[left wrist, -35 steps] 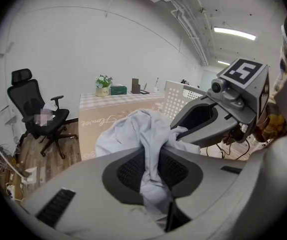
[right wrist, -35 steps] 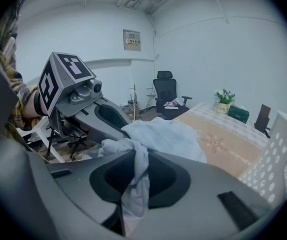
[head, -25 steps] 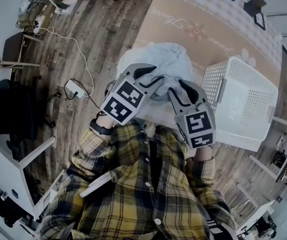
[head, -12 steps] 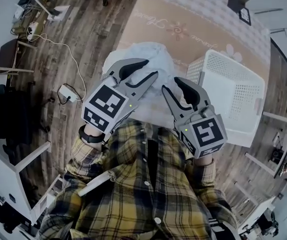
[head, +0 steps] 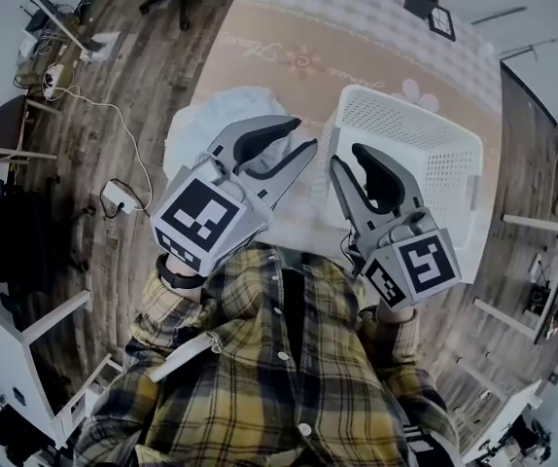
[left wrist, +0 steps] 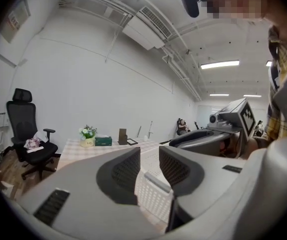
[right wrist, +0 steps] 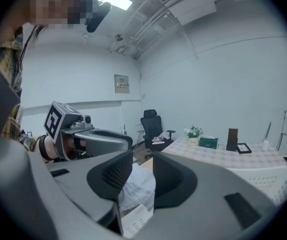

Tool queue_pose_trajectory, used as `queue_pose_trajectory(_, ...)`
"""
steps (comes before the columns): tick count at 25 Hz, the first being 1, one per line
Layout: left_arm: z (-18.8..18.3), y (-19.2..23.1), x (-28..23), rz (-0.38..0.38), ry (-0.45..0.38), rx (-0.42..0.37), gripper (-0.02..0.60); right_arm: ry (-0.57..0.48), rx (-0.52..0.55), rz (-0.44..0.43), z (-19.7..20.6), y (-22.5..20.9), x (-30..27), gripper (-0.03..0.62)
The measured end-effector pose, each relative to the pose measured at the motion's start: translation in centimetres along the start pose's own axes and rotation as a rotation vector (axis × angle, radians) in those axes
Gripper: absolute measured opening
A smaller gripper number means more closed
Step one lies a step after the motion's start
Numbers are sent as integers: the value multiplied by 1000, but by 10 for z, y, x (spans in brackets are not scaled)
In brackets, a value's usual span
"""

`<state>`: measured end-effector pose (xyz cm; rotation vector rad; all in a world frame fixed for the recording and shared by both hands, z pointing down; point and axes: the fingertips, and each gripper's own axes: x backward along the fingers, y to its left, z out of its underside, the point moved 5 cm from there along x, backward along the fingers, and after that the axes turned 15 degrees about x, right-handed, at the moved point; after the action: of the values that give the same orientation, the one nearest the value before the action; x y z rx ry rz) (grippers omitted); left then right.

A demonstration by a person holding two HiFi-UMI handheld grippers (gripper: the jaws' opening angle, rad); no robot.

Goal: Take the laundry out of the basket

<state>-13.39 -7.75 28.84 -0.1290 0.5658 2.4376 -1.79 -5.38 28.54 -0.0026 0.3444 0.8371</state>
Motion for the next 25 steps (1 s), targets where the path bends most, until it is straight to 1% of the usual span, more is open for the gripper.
queue_pose_trajectory(2,-5,-17,-9,11,-27,9,118,-45,-16,20,-2,-13,17,104)
queue_pose_trajectory(3,-8,-25,-13,17,-47,10,103,-67,-20,30,-3,-20,25,103)
queue_pose_trajectory(5,-15,-39,-22,33,-94,-6,86,-104,-27,47,-3,-32,40,86)
queue_pose_trajectory(6,-17,-45,-26,42,-111,-10,60,-118,-30,52,-3,-38,46,63)
queue_pose_trajectory(8,-19,-58,-33,56,-129,-10,51,-141,-37,55,-2,-46,58,25)
queue_pose_trajectory(10,-21,-69,-39,60,-140,-19,23,-163,-50,50,-2,-53,68,-5)
queue_pose_trajectory(12,-21,-81,-43,63,-141,-23,12,-179,-59,42,-2,-59,77,-8)
queue_pose_trajectory(15,-19,-96,-48,60,-105,-1,12,-195,-57,28,-3,-65,86,-8)
queue_pose_trajectory(19,-16,-106,-51,43,-94,-13,15,-208,-50,8,-4,-69,95,-9)
queue_pose_trajectory(25,-13,-119,-55,23,-92,-39,15,-194,-37,-10,0,-71,106,-9)
